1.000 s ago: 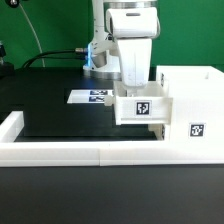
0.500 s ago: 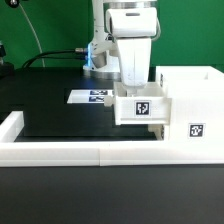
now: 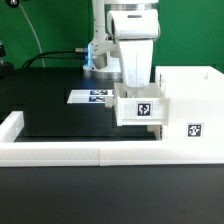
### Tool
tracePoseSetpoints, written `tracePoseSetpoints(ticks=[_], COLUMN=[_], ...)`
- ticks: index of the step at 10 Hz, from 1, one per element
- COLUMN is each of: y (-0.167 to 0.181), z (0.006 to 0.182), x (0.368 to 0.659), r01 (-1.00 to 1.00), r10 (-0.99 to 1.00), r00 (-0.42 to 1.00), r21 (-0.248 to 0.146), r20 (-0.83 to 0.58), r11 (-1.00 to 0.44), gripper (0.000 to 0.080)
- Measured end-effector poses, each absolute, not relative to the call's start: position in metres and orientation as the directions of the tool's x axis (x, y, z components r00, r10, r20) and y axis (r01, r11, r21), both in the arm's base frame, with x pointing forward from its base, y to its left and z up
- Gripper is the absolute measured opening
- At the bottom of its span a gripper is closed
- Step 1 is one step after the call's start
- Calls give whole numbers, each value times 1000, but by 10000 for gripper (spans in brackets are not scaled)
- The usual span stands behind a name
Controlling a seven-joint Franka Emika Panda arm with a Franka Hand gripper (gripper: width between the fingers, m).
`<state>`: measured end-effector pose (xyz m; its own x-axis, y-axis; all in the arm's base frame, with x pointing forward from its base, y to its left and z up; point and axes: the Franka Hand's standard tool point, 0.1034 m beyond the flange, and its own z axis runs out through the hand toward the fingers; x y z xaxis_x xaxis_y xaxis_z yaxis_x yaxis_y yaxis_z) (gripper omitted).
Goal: Assemble drawer
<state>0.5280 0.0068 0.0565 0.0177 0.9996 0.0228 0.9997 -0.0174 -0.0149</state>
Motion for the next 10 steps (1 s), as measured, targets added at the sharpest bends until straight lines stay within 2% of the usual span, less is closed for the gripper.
tracePoseSetpoints(ticks=[6,10], y=[15,13], z=[54,54], x=[539,538], r01=[993,995], r10=[993,995], r00=[114,98], r21=[-9,-7], r20=[30,30], r11=[-114,-98], gripper=[42,42])
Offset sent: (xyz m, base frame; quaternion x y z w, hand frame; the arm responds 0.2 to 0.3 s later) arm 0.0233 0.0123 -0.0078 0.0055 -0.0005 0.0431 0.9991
